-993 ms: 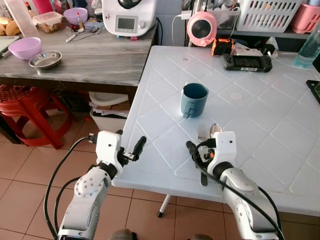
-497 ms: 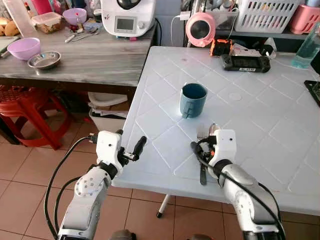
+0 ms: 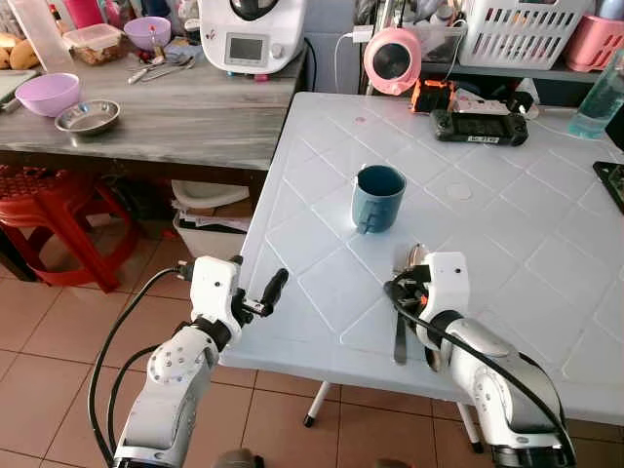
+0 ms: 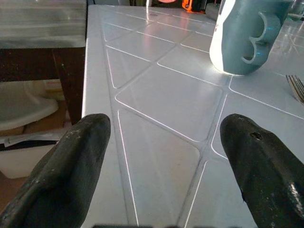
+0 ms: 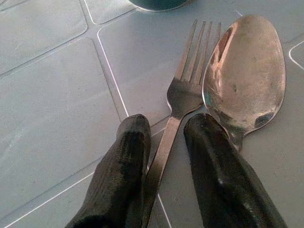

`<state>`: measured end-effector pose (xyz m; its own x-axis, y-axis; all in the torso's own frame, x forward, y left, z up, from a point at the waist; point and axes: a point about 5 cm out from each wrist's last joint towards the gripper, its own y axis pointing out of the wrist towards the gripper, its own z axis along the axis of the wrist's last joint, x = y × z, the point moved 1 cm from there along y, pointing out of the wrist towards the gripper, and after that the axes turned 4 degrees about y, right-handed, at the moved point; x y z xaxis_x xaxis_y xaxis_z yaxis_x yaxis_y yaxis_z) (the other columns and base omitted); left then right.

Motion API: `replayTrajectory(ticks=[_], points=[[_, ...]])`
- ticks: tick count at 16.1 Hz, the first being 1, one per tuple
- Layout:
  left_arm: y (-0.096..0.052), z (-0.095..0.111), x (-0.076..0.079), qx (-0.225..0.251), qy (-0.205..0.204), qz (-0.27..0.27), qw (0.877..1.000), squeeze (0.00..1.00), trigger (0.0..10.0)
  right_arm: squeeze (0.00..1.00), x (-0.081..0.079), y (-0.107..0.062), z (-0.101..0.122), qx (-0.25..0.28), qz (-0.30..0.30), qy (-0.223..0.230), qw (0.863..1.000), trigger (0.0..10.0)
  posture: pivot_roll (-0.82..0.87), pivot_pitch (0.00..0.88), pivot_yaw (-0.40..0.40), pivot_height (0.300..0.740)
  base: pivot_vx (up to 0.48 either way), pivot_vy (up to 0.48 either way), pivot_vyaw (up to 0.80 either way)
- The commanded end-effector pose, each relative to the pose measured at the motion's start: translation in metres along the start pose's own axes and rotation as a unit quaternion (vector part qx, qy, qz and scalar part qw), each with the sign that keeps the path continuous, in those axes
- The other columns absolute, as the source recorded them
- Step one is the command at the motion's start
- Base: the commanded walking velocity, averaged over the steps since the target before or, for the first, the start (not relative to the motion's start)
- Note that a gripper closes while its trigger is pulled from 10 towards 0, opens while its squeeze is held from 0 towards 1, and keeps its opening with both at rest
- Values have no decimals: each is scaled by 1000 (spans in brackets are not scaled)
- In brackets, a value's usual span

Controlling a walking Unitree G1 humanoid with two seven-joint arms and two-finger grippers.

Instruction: Setting the table

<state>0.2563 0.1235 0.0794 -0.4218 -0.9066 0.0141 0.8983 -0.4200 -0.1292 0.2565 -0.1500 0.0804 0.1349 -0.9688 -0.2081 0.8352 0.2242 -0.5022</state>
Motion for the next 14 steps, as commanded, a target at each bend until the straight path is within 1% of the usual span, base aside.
replayTrajectory(ticks=[1, 3, 8, 10, 14], points=[[2, -1, 0, -9, 7, -6, 1000, 0, 10000, 0, 3, 1, -33, -84, 3, 21, 996, 0, -59, 0, 26, 740, 0, 0, 0], [2, -2, 0, -12, 6, -7, 1000, 0, 10000, 0, 3, 0, -36, -92, 5, 27, 995, 0, -59, 0, 26, 740, 0, 0, 0], [3, -3, 2, -17, 6, -12, 1000, 0, 10000, 0, 4, 2, -36, -88, 1, 42, 995, 0, -61, 0, 27, 740, 0, 0, 0], [3, -4, 2, -19, 6, -13, 1000, 0, 10000, 0, 3, 4, -34, -82, 1, 49, 995, 0, -59, 0, 22, 740, 0, 0, 0], [5, -4, 2, -21, 5, -8, 1000, 0, 10000, 0, -6, 11, -21, -54, 3, 77, 996, 0, -55, 0, 15, 740, 0, 0, 0]])
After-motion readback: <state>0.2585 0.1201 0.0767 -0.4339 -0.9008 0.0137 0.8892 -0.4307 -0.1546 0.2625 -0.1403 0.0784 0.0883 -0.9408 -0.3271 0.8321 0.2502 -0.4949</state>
